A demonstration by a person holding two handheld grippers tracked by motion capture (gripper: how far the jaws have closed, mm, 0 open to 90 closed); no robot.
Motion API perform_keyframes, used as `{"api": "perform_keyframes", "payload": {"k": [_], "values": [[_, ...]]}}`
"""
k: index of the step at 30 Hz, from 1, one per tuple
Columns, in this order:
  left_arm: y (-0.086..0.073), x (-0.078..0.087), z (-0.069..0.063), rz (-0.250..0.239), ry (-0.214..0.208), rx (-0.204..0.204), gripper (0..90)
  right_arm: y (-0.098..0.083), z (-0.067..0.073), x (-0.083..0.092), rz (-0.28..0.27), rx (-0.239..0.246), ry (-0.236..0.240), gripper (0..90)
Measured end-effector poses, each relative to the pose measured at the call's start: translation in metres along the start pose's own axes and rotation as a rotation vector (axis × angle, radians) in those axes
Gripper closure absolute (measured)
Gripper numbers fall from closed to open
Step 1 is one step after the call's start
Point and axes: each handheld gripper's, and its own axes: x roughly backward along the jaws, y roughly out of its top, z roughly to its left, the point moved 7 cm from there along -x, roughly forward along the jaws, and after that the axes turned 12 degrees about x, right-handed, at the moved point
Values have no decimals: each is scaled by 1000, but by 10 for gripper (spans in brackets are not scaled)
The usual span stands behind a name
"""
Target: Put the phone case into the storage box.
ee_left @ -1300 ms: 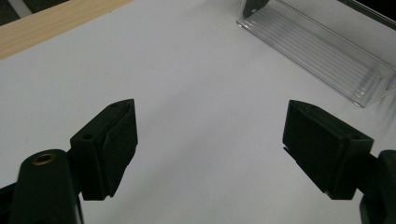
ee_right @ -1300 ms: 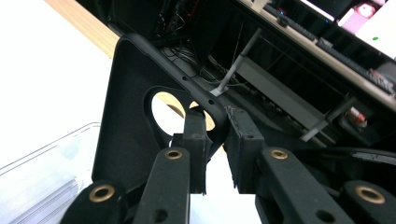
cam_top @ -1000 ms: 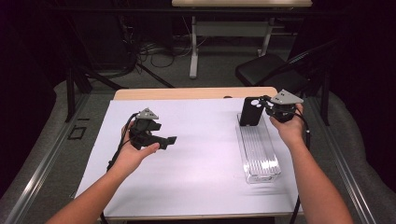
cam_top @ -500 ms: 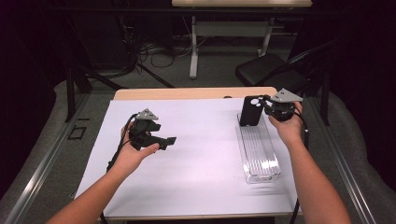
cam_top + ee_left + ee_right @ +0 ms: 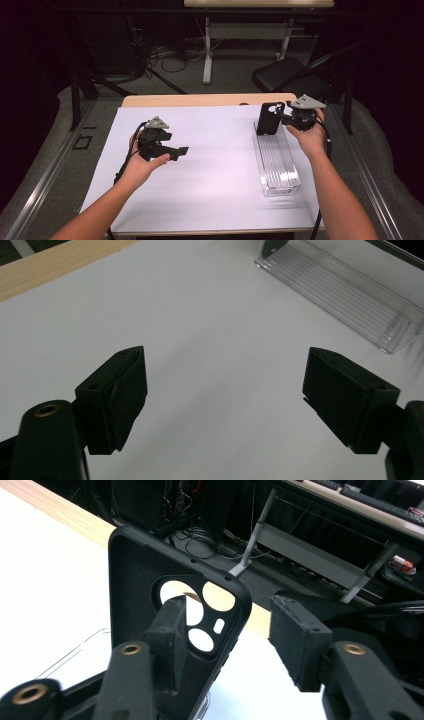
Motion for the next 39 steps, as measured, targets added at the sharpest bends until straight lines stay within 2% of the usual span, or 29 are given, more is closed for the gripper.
{"api": "perform_keyframes", "payload": {"k": [15, 21, 26, 30, 38, 39], "values": [[0, 1, 1, -4, -1, 11, 185, 3, 1, 7, 20, -34, 4, 437], [-2, 0, 0, 13, -14, 8, 208, 2, 0, 10, 33, -44, 9, 421], [-2, 0, 1, 14, -7, 7, 207, 3, 1, 17, 38, -51, 12, 423], [-1, 1, 2, 5, -5, 9, 207, 5, 2, 26, 42, -68, 18, 477], [-1, 3, 1, 15, -20, 9, 206, 12, 5, 48, 28, -106, 37, 519], [-1, 3, 1, 13, -24, 13, 206, 13, 8, 50, 26, -101, 52, 536]]}}
